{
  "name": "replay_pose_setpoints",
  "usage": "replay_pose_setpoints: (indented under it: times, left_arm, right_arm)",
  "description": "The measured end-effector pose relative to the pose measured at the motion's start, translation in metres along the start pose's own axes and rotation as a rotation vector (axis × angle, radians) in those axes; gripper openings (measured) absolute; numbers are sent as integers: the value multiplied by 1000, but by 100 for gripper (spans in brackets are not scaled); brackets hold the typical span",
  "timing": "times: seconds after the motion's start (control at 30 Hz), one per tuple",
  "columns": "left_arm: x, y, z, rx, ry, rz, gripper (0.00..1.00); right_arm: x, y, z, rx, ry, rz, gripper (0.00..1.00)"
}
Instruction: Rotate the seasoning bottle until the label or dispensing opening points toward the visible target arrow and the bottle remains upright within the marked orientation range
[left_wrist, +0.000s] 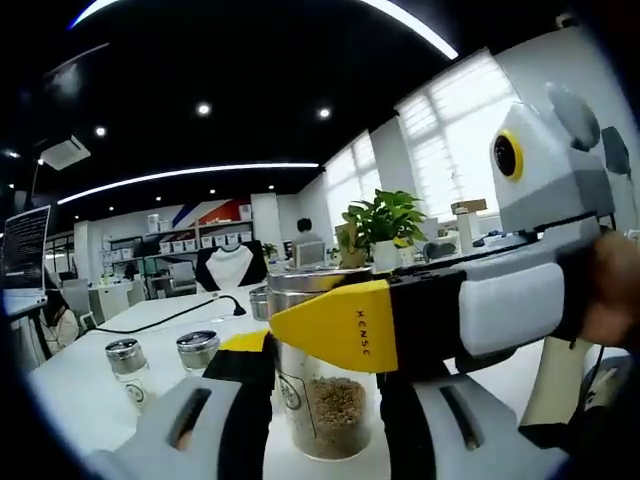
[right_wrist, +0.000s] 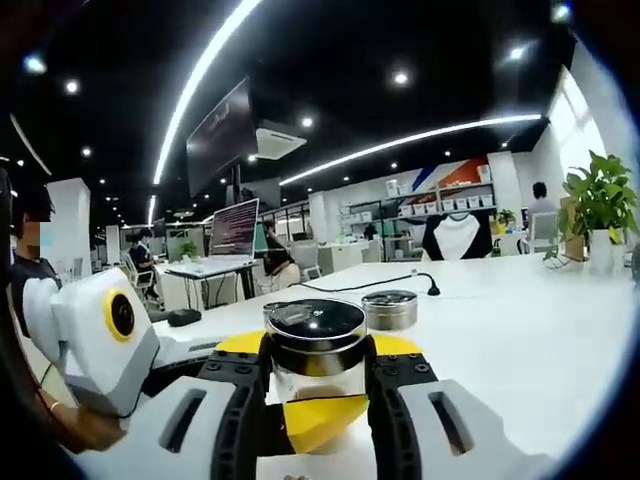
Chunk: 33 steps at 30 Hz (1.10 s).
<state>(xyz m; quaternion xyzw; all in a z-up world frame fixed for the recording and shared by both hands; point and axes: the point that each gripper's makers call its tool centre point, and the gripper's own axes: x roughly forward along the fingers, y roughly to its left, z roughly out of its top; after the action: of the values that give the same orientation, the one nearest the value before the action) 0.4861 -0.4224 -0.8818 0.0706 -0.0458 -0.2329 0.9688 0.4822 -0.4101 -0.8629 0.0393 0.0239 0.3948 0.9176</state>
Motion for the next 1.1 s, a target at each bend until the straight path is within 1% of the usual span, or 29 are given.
replay_pose_setpoints:
  times: [0.1,0.17,0.3,0.33,0.37,0.4,0.47,0.57,0.63,0.67,0.77,0.9,0.97,1.03,1.1]
  left_arm:
    - [0,-1,1,5,0,-7,42]
    - [-1,-2,2,-2,2,-15,42]
    - [0,-4,1,-11,15,-56,42]
    - [0,-6,-2,-1,40,-84,42]
    - [1,-7,-2,-21,48,-110,42]
    - [1,-7,-1,-39,46,-120,42]
    - [1,-6,1,-44,39,-133,42]
    - [1,-7,5,-49,22,-160,42]
    - [2,-12,5,-90,25,-231,42]
    - [2,-12,6,-123,25,-254,42]
    - [2,-8,5,-137,20,-267,44]
    - [3,-11,6,-155,19,-295,45]
    - [4,-11,4,-173,36,-306,48]
    - [4,-11,2,-170,44,-308,50]
    - [3,-15,2,-164,48,-338,49]
  right_arm:
    - [-1,-2,1,20,-10,20,35]
    - [-2,0,0,8,-9,28,35]
    - [-4,-2,0,-8,-6,32,35]
    - [-4,-3,-1,-11,3,34,35]
    - [-4,-4,-2,-21,10,40,35]
    - [-4,-4,-2,-25,11,42,35]
    - [-5,-3,1,-36,8,53,35]
    - [-6,-4,4,-30,1,62,34]
    - [-8,-4,4,-28,4,64,34]
    - [-8,-4,3,-38,9,68,34]
    - [-11,-4,4,-28,9,79,34]
    - [-13,-1,5,-16,1,89,34]
    - [-14,0,4,-22,5,96,34]
    - [-16,-1,3,-27,9,100,34]
    - [-17,-1,3,-31,11,108,34]
